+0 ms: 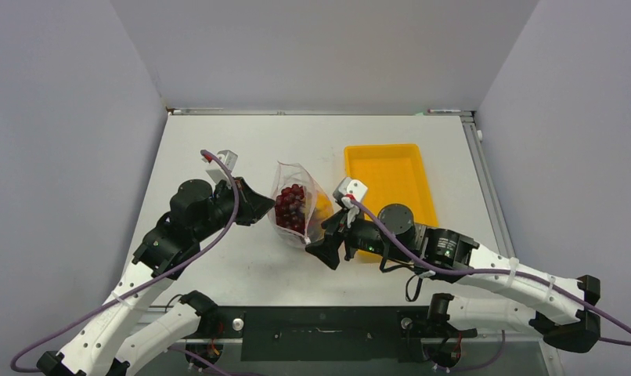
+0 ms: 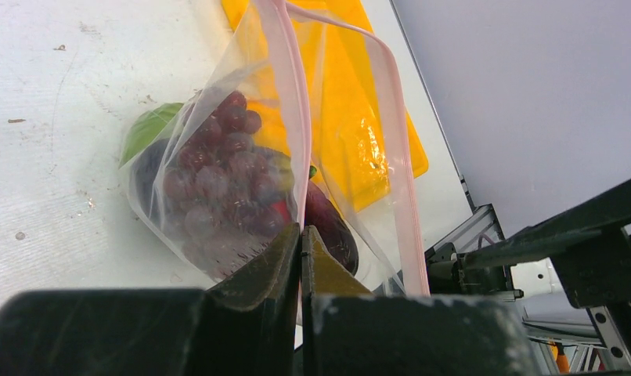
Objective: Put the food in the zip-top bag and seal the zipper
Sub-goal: Adjust the zipper food storage bag at the center of the board.
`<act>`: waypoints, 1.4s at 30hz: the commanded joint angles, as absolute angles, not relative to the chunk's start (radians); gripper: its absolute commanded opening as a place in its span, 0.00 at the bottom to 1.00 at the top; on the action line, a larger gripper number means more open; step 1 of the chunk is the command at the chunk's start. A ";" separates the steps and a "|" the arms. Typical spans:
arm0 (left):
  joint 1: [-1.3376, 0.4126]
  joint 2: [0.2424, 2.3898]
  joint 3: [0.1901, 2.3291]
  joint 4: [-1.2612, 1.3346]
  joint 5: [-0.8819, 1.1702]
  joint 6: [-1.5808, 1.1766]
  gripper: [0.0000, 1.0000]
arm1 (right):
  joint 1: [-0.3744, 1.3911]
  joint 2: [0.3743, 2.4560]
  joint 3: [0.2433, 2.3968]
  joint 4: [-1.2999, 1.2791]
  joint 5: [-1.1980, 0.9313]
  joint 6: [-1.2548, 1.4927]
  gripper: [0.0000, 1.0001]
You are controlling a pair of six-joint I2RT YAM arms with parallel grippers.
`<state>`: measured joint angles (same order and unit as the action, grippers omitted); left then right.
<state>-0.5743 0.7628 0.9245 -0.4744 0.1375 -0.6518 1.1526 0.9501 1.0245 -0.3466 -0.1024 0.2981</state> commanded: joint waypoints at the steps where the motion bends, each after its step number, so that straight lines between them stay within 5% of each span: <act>1: -0.576 0.746 0.934 -0.420 0.133 -0.664 0.00 | 1.242 0.940 1.009 -0.336 0.055 0.286 0.68; 15: -0.576 0.745 0.931 -0.422 0.136 -0.669 0.00 | 1.515 1.047 0.963 -0.263 0.583 0.173 0.70; 42: -0.575 0.744 0.913 -0.404 0.152 -0.670 0.00 | 1.512 1.146 0.752 0.251 0.643 -0.091 0.64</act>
<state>-0.5743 0.7582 0.9092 -0.4656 0.1394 -0.6674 1.5143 1.1465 0.7769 0.1341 0.6071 -0.0566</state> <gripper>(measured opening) 0.004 0.664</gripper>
